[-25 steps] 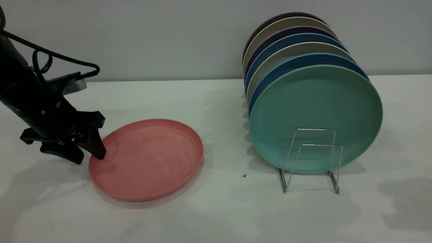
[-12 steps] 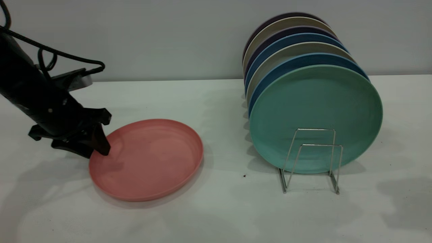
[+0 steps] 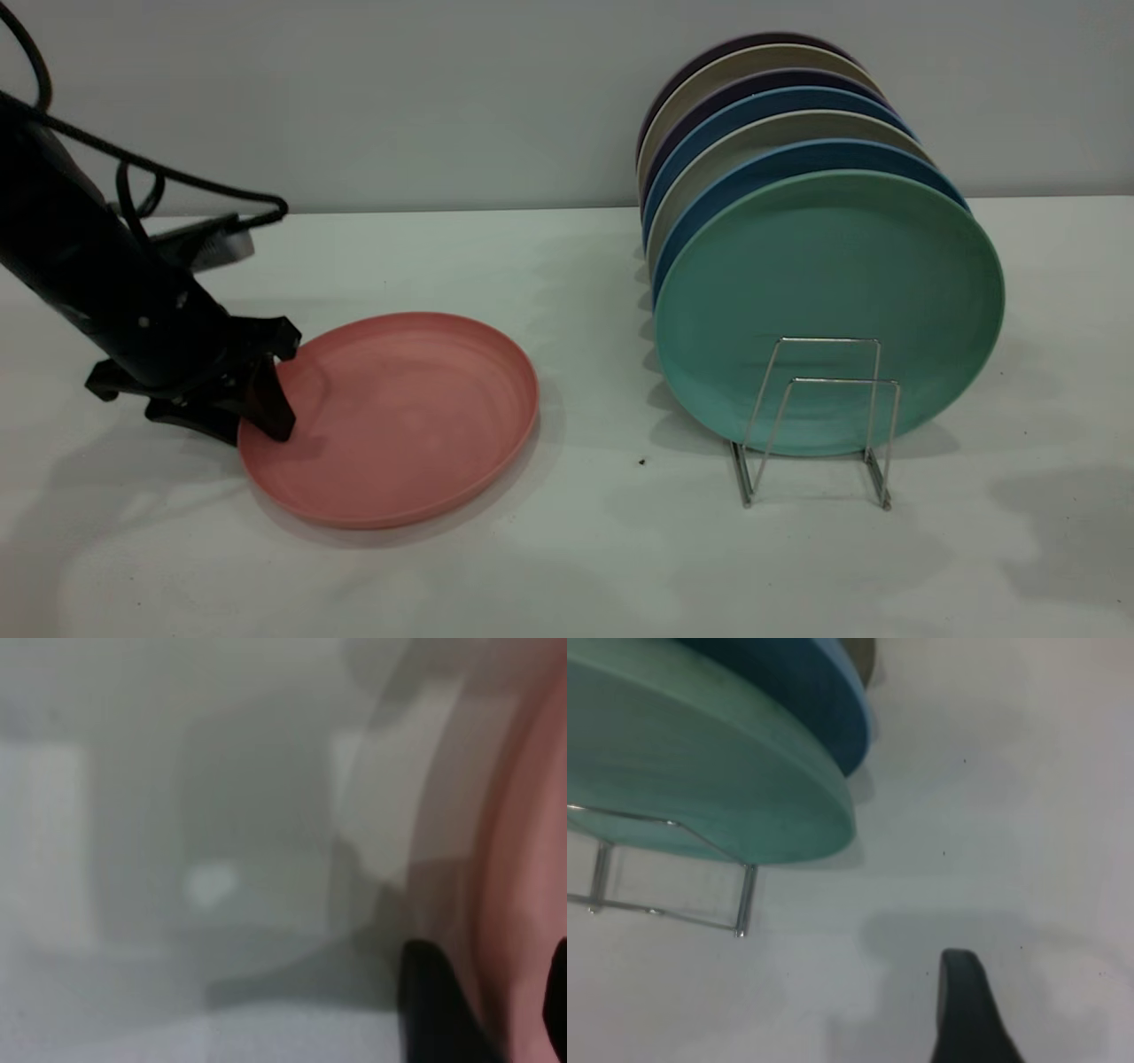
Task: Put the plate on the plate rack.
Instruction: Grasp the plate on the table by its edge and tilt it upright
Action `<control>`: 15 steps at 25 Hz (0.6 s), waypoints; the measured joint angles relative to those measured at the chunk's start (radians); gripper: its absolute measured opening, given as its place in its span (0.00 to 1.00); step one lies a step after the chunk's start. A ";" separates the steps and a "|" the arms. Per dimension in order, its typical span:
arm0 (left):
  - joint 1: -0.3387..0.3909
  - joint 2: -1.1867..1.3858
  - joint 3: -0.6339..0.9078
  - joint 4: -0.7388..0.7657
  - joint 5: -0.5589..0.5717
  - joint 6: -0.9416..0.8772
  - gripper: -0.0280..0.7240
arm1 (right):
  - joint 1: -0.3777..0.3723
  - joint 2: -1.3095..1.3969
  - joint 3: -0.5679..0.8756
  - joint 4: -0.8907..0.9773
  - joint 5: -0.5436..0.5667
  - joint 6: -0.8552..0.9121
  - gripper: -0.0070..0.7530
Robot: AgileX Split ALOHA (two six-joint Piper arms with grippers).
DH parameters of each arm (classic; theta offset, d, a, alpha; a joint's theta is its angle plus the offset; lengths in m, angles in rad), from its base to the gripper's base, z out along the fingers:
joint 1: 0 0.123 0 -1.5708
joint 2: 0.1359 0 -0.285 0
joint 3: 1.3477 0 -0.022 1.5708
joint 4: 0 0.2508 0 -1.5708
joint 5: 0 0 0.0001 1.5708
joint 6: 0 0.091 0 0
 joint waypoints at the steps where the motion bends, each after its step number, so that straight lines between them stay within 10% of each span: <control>1: 0.000 0.002 0.000 0.000 -0.001 0.000 0.49 | 0.000 0.000 0.000 0.000 0.000 -0.001 0.62; 15: 0.000 -0.001 -0.002 -0.028 -0.006 0.002 0.09 | 0.000 0.000 0.000 0.000 -0.001 0.000 0.62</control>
